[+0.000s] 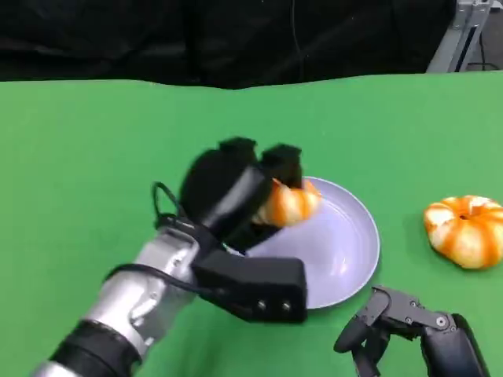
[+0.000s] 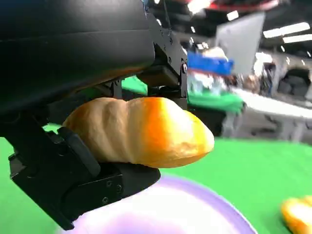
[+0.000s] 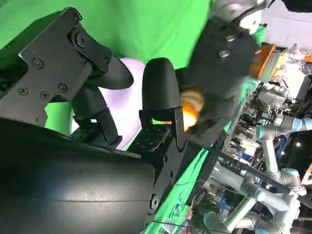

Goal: Grasp the bread from the table and place it into the plate.

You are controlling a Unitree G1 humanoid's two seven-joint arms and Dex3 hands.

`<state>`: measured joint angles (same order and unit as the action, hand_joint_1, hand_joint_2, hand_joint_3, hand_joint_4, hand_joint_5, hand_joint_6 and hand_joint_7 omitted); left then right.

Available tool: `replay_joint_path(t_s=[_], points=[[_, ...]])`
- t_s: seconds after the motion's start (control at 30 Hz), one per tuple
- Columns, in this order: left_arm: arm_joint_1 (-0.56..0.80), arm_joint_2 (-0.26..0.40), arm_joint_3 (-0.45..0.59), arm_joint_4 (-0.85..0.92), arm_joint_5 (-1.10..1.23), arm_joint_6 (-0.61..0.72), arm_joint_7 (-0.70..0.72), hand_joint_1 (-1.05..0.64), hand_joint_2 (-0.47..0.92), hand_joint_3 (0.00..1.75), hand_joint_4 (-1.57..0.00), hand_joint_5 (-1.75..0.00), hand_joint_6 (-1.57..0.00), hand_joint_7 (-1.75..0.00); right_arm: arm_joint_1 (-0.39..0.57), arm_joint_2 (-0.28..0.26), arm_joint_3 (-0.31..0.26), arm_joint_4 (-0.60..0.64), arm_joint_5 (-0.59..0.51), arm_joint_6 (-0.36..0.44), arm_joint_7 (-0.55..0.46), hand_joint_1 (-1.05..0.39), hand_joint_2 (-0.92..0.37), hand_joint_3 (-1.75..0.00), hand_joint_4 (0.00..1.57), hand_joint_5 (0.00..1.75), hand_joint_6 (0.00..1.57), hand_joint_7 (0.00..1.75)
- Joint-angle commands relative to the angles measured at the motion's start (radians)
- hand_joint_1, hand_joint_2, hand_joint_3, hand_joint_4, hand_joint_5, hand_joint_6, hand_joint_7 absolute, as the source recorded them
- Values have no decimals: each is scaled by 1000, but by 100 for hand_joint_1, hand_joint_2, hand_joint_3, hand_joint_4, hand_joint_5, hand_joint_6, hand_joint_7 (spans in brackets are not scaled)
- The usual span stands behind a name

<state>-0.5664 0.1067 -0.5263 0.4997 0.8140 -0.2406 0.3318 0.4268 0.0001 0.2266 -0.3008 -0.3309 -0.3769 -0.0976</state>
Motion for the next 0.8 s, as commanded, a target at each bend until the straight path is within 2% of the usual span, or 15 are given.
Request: replay_joint_path(t_s=[0.03,0.3,0.33,0.4,0.43,0.47,0.53,0.57,0.63,0.67,0.73,0.8], points=[[-14,-6,-5,21,-12,-11,-13,-15,39,114,-83,-175,-70,-175,16,-3,5,-19,15,0,-3,-1,-27,-139,82,162,86,129],[-18,-11,-2,37,-11,-25,-9,-14,41,111,-84,-175,-70,-175,16,-5,8,-18,18,-7,-5,0,-25,-143,82,163,85,130],[-23,-17,-4,39,-19,-11,-43,-14,41,109,-83,-175,-70,-171,18,-3,10,-24,11,0,-6,0,-25,-143,83,163,85,130],[-32,-24,-8,42,-28,7,-97,-15,44,101,-80,-175,-72,-158,21,-1,13,-34,4,9,-8,-1,-26,-143,83,164,85,130],[-36,-25,-9,41,-30,11,-115,-18,52,78,-75,-165,-79,-114,21,0,14,-36,3,12,-7,-1,-26,-142,83,164,85,130],[-37,-24,-9,39,-31,12,-123,-19,59,62,-73,-162,-86,-92,21,1,15,-37,3,12,-7,-1,-26,-142,82,164,85,130],[-39,-21,-14,30,-31,26,-164,-19,65,49,-72,-160,-91,-74,22,2,16,-39,-2,15,-9,-1,-26,-142,82,164,85,130],[-40,-20,-18,24,-30,36,-190,-22,75,32,-67,-137,-84,-45,23,2,16,-41,-5,16,-10,0,-26,-142,82,164,85,130],[-41,-18,-22,15,-30,49,-222,-23,86,13,-66,-123,-86,-18,24,2,16,-42,-9,18,-12,0,-25,-142,82,163,85,130],[-45,-17,-31,12,-25,71,-262,-26,88,10,-62,-113,-82,-12,22,1,14,-40,-12,15,-14,0,-25,-142,82,163,85,129],[-52,-14,-45,16,-20,100,-325,-36,91,12,-53,-56,-59,-3,18,-2,10,-34,-14,9,-15,-2,-25,-142,83,164,85,129],[-52,-13,-49,14,-21,111,-348,-39,92,13,-49,-38,-52,-1,17,-3,9,-33,-14,8,-15,-2,-25,-142,83,164,85,128]])
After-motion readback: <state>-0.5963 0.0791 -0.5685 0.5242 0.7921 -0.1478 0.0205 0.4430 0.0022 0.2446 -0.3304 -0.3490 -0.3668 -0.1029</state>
